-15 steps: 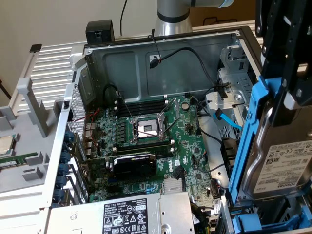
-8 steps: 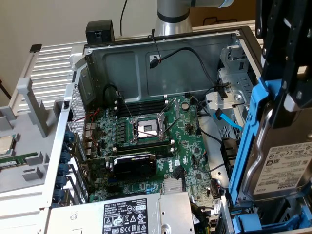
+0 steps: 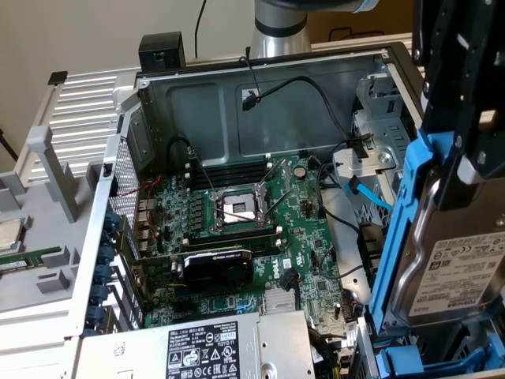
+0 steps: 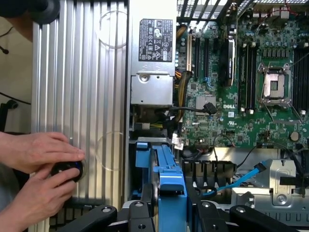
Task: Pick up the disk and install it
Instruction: 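Insert the disk into the insertion slot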
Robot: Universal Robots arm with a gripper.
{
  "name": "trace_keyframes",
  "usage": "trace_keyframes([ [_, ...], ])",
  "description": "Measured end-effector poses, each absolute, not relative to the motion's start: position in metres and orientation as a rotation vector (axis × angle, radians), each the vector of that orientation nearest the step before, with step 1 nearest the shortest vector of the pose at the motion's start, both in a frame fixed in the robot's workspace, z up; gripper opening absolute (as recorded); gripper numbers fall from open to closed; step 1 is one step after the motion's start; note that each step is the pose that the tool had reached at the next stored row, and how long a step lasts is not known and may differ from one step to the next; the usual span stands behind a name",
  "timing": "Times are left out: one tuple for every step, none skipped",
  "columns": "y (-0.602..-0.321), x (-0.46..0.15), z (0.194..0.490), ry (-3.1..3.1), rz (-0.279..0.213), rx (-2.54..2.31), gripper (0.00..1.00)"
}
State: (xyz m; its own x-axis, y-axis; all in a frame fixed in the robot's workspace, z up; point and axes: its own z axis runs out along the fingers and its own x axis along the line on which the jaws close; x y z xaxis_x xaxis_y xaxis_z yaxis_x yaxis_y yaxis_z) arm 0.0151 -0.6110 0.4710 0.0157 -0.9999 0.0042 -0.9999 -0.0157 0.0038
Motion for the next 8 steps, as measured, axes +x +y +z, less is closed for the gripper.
trace_keyframes([
  [-0.6105,0.0151,0.4709,-2.2,0.001,2.235,0.36],
  [-0.6101,0.015,0.4708,-2.2,0.001,2.235,0.36],
  [-0.6101,0.0151,0.4708,-2.2,0.001,2.235,0.36],
  [-0.6101,0.015,0.4708,-2.2,0.001,2.235,0.36],
  [-0.6101,0.015,0.4709,-2.2,0.001,2.235,0.36],
  [-0.6101,0.015,0.4709,-2.2,0.0,2.235,0.36],
  [-0.6101,0.015,0.4708,-2.2,0.0,2.235,0.36],
  [-0.6101,0.015,0.4708,-2.2,0.0,2.235,0.36],
])
